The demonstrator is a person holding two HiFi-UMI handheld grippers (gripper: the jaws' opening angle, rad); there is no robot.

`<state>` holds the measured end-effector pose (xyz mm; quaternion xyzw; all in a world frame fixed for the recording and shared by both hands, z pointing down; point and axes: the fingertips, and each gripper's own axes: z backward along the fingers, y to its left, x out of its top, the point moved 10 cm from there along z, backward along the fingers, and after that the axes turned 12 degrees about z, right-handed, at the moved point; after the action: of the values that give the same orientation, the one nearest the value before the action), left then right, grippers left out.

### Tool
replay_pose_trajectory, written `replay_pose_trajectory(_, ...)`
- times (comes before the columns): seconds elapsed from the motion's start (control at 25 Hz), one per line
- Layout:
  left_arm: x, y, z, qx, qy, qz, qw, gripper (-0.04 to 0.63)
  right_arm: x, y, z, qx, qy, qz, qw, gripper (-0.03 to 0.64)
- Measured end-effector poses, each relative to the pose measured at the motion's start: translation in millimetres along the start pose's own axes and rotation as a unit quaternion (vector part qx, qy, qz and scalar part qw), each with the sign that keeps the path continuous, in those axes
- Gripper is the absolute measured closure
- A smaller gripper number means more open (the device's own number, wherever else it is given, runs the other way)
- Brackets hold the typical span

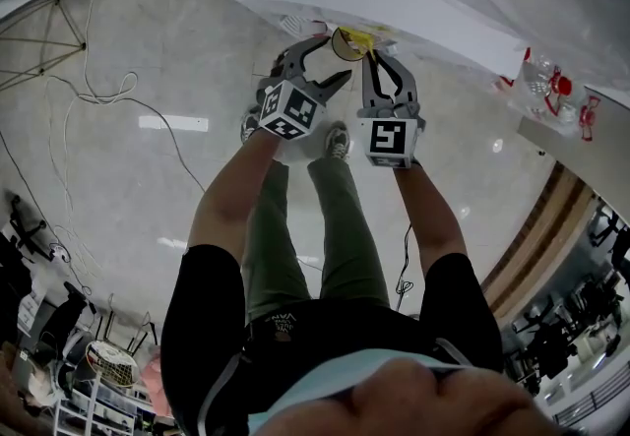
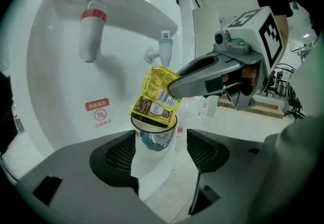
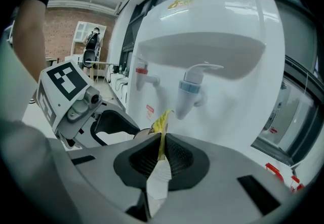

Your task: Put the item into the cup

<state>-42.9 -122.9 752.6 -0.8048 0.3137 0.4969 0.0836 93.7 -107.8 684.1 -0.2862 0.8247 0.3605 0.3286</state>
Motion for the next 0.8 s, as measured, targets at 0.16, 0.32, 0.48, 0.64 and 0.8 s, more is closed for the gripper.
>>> replay_pose_trajectory(0.16, -2, 3, 0, -0.012, 0.004, -0.008, 0.9999, 0.278, -4, -3, -5, 0.013, 0.010, -0.004, 1.000, 0.563)
replay_pose_trajectory(0.32, -3, 6, -1, -0.023, 0.007, -0.012, 0.9996, 0.278, -8, 1, -12, 0.035, 0.017, 0.019, 0.999, 0.563)
replay_pose_trajectory(0.48, -2, 12, -2, -0.034, 0.010, -0.019, 0.9992, 0.278, -10, 3, -21, 0.036, 0.020, 0.019, 0.999, 0.563)
replay_pose_trajectory(0.64, 0, 14, -4, -0.041, 0.009, -0.024, 0.9988, 0.278, -11, 4, -28, 0.046, 0.033, 0.039, 0.998, 0.563)
replay_pose_trajectory(0.8, 1, 15, -5, -0.042, 0.005, -0.022, 0.9989, 0.278, -10, 4, -35, 0.056, 0.048, 0.060, 0.995, 0.563)
